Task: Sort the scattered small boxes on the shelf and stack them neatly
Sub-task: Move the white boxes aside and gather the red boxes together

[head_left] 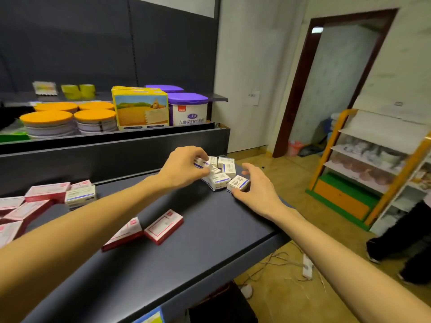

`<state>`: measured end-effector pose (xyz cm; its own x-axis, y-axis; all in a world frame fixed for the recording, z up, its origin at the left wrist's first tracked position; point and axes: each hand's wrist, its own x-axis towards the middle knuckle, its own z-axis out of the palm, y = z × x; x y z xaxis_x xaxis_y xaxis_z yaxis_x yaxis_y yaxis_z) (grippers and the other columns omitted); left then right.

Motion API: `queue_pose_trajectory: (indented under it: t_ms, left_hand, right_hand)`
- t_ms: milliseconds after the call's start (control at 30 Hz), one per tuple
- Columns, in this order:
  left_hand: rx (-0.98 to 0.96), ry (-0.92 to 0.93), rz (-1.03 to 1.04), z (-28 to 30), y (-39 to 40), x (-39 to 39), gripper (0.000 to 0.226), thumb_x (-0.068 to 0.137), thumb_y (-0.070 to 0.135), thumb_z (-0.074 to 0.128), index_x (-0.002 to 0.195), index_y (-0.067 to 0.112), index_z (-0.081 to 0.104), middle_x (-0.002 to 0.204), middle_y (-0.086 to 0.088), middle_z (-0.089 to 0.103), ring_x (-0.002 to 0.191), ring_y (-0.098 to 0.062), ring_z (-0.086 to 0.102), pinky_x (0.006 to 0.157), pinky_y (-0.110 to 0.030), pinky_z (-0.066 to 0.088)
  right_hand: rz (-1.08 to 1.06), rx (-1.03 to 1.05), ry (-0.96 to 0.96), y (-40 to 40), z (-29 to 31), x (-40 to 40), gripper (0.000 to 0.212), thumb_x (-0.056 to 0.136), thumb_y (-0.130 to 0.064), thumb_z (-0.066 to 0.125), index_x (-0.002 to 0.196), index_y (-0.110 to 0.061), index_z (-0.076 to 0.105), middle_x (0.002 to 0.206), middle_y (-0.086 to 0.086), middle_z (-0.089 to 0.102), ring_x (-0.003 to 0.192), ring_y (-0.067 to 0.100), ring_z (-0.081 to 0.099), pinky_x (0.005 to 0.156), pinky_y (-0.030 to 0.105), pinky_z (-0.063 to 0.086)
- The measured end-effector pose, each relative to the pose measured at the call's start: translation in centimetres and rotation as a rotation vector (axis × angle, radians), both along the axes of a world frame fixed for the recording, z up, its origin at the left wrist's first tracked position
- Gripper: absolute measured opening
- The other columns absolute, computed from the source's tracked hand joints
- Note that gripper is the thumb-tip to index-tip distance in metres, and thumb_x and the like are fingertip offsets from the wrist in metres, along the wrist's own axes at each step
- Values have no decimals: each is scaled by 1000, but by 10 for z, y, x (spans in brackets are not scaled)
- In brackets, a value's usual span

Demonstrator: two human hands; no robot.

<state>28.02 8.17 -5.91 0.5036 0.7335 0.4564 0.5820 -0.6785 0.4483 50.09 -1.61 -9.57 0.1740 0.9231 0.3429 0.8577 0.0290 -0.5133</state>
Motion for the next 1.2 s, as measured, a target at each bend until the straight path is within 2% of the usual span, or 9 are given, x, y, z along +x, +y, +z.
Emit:
queue_pose_trajectory:
  t_ms: [133, 367, 567, 633, 700, 800, 1000, 1100, 1200]
  left_hand:
    - [7, -48, -9, -9, 27, 11, 27, 82, 37, 80, 103, 22, 74, 104, 6, 70, 94, -9, 64, 84, -29, 55]
    - [46, 17, -8, -18, 42, 16, 24, 85, 53, 71, 99, 33, 65, 104, 14, 62, 94, -5, 59, 78, -21, 47]
    - [40, 141, 13, -2, 34, 15, 23, 92, 48, 64, 103, 28, 69, 106, 11, 64, 95, -7, 61, 82, -34, 56]
    - [57, 193, 20, 1, 27, 14, 26, 94, 47, 62, 109, 27, 69, 112, 9, 65, 100, -8, 60, 86, -38, 55]
    - [65, 268, 33, 1, 17, 11, 33, 97, 47, 58, 121, 28, 65, 127, 7, 62, 114, -11, 58, 94, -39, 53]
    - [51, 334, 85, 0, 2, 5, 50, 98, 54, 52, 142, 30, 51, 153, 4, 44, 136, -14, 46, 106, -38, 48]
    - [58, 414, 256, 2, -40, -42, 54, 97, 61, 48, 140, 29, 53, 157, 1, 39, 137, -20, 44, 107, -41, 44]
    - [74, 426, 381, 0, -64, -82, 52, 97, 59, 49, 137, 28, 56, 155, 0, 42, 136, -21, 46, 108, -42, 44]
    - [53, 424, 521, -1, -88, -121, 48, 97, 56, 52, 134, 26, 59, 152, -1, 44, 133, -22, 48, 106, -42, 46]
  right_hand:
    - [45, 60, 50, 26, -6, 16, 79, 75, -46, 78, 143, -23, 45, 130, -4, 54, 117, 12, 54, 98, 41, 49]
    - [187, 52, 85, 45, -10, 34, 82, 76, -41, 82, 146, -26, 41, 141, -7, 49, 121, 6, 50, 99, 33, 51]
    - [247, -11, 121, 53, -14, 35, 79, 80, -50, 76, 146, -25, 42, 143, -6, 50, 124, 6, 49, 103, 29, 43]
    - [252, -15, 89, 51, -14, 34, 74, 83, -55, 70, 145, -23, 44, 142, -5, 51, 125, 10, 49, 102, 28, 40]
    - [253, -24, 45, 49, -12, 32, 77, 82, -63, 64, 144, -21, 44, 141, -2, 51, 126, 15, 50, 104, 37, 44]
    - [265, -2, 13, 46, -8, 29, 77, 82, -67, 60, 140, -19, 47, 139, 1, 53, 125, 21, 50, 104, 42, 43]
    - [295, 224, -49, 37, 6, 8, 59, 79, -38, 73, 130, -15, 55, 131, 5, 56, 124, 27, 48, 103, 43, 42]
    - [383, 367, -79, 33, 8, -21, 54, 81, -33, 70, 128, -10, 56, 127, 8, 56, 122, 28, 48, 101, 45, 42]
    - [489, 343, -67, 28, 8, -61, 53, 84, -32, 69, 131, -13, 54, 130, 7, 55, 123, 25, 47, 104, 42, 42]
